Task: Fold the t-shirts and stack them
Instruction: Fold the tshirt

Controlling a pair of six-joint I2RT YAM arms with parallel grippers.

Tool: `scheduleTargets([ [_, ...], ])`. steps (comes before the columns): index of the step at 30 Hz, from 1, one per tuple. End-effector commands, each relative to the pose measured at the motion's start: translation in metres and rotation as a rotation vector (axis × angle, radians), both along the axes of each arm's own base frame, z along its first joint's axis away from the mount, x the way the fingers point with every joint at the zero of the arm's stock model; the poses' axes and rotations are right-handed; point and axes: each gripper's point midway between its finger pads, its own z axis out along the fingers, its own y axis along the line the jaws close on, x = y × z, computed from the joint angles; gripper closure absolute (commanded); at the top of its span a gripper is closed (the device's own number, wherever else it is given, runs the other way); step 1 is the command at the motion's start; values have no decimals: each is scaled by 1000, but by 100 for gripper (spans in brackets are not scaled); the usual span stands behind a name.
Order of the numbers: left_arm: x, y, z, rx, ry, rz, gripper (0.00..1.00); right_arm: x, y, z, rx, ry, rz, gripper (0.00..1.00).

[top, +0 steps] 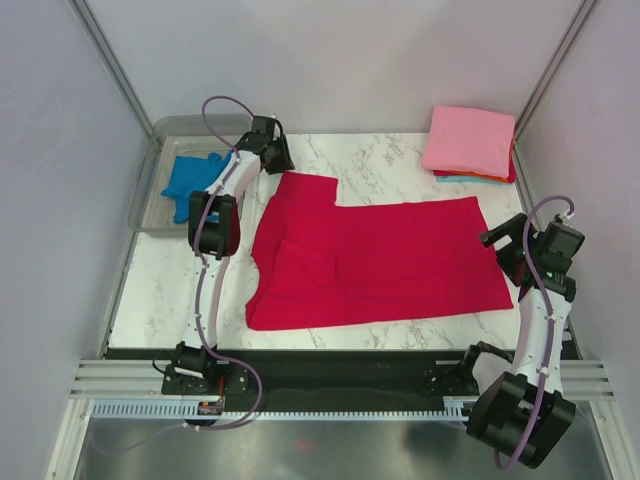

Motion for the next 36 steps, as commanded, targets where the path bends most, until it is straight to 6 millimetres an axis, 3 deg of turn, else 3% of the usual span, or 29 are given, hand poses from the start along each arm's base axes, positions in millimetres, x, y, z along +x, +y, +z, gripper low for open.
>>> scheduleTargets([
  [1, -8, -3, -18, -37, 64, -30, 59, 8, -11, 10, -56, -26, -14, 2],
  [6, -8, 5, -27, -99, 98, -5, 81, 24, -18, 14, -28, -48, -55, 2],
  [10, -4, 14, -34, -221, 128, 10, 98, 57, -22, 14, -30, -70, -35, 2],
  [11, -3, 15, -33, -218, 125, 21, 98, 64, -25, -1, -19, -25, -31, 2],
  [13, -3, 16, -34, -217, 127, 29, 98, 83, -37, -1, -43, -17, -41, 4],
  [15, -4, 17, -34, -220, 127, 34, 98, 108, -47, -15, -27, 27, -32, 5],
  [16, -2, 18, -34, -226, 124, 37, 98, 119, -51, -36, -16, 76, -18, 7],
  [17, -2, 18, -33, -229, 120, 37, 98, 129, -53, -39, -25, 80, -1, 8],
  [18, -2, 18, -33, -232, 121, 37, 98, 148, -57, -28, -57, 56, 16, 9],
  [19, -2, 19, -33, -233, 121, 40, 98, 155, -63, -32, -94, 73, 16, 11],
  [20, -1, 19, -33, -234, 120, 41, 98, 164, -66, -52, -98, 114, 24, 12],
  [21, -1, 19, -32, -235, 118, 39, 98, 181, -69, -40, -122, 88, 34, 14],
  [22, -2, 19, -34, -235, 121, 40, 98, 191, -71, -43, -132, 84, 39, 18],
  [23, -2, 20, -34, -234, 122, 42, 98, 199, -73, -58, -137, 106, 50, 20],
  [25, -1, 20, -34, -236, 121, 42, 98, 220, -71, -53, -168, 72, 62, 25],
  [31, -1, 19, -33, -237, 118, 43, 98, 251, -66, -83, -244, 106, 85, 31],
  [36, -1, 20, -33, -239, 118, 47, 98, 257, -55, -104, -297, 133, 106, 37],
])
